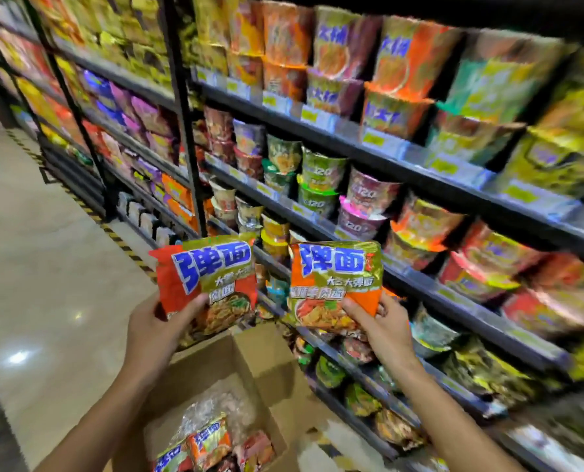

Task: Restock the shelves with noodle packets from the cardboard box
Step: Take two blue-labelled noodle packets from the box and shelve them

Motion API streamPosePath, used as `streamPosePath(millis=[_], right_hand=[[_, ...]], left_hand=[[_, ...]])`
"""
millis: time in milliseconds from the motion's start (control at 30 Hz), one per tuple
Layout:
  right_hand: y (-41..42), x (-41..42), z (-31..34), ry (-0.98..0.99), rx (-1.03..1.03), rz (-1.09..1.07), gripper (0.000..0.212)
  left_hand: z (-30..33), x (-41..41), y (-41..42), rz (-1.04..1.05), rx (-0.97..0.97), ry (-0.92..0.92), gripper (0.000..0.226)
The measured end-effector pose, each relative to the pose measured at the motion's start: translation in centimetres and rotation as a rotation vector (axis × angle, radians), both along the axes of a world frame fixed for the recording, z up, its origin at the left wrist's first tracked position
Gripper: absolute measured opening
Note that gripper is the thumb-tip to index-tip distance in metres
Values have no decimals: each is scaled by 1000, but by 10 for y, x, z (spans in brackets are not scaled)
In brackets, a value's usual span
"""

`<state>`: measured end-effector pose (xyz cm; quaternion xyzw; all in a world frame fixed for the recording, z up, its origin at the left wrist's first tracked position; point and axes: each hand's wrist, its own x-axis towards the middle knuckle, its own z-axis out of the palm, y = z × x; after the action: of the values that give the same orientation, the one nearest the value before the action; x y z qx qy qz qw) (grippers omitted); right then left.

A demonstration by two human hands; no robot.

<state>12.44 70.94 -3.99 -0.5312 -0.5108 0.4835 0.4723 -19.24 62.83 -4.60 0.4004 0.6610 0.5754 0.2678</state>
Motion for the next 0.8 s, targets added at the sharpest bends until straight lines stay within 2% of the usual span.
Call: streamPosePath(millis=[200, 433, 800], right_hand=[[-80, 96, 49, -27, 120, -259, 22], [-181, 230, 109, -80, 205, -539, 19], [-371, 475, 152, -135, 342, -811, 18]], left_hand=[[39, 87, 13, -318, 90, -7, 24], [98, 230, 8, -631, 203, 49, 14], [160, 510, -88, -936, 357, 33, 12]])
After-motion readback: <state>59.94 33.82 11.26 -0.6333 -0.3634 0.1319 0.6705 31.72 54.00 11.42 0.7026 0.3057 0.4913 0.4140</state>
